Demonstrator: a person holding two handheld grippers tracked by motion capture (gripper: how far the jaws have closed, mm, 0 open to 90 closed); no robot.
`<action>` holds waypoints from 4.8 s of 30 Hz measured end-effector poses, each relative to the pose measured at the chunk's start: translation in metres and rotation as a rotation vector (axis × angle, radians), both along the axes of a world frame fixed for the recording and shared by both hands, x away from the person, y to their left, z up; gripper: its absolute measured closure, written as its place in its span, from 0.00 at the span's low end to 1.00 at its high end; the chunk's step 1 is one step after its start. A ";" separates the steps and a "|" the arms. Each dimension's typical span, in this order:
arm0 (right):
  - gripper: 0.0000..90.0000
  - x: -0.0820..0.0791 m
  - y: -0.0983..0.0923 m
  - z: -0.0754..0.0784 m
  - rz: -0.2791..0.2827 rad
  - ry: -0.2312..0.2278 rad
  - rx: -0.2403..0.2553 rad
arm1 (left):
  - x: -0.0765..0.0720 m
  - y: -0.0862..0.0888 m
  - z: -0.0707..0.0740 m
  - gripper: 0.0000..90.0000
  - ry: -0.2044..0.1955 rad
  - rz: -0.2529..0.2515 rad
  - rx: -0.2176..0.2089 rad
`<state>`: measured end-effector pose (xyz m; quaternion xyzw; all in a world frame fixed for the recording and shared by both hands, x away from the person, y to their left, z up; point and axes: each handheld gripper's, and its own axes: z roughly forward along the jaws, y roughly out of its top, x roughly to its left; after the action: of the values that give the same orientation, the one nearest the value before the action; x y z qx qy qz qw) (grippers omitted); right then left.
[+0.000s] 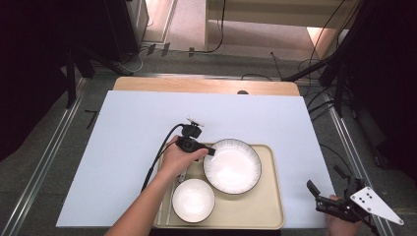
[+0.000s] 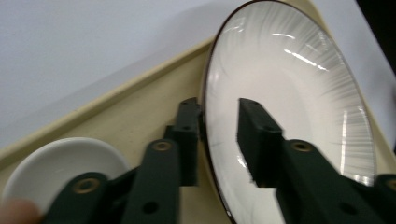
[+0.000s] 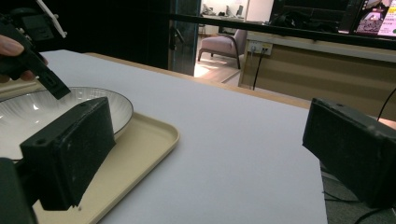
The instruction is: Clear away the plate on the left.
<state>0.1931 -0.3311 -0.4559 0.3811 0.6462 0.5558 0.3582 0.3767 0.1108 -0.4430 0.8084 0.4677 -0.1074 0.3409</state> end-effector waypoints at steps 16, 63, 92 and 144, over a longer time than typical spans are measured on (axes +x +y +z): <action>0.03 0.001 0.000 0.000 0.002 0.003 -0.005 | -0.021 0.033 0.034 0.00 -0.218 0.025 -0.150; 0.03 -0.002 -0.003 -0.001 -0.008 0.006 -0.004 | -0.060 0.129 0.049 0.00 -0.430 0.230 -0.163; 0.03 -0.002 -0.002 0.000 -0.006 0.006 -0.005 | -0.095 0.184 0.037 0.00 -0.496 0.333 -0.121; 0.03 0.000 -0.001 -0.003 -0.002 0.018 -0.013 | -0.174 0.259 -0.001 0.00 -0.687 0.498 -0.034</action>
<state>0.1930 -0.3324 -0.4585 0.3843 0.6527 0.5477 0.3554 0.2032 0.3700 -0.4437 0.6537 0.5059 0.2462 0.5061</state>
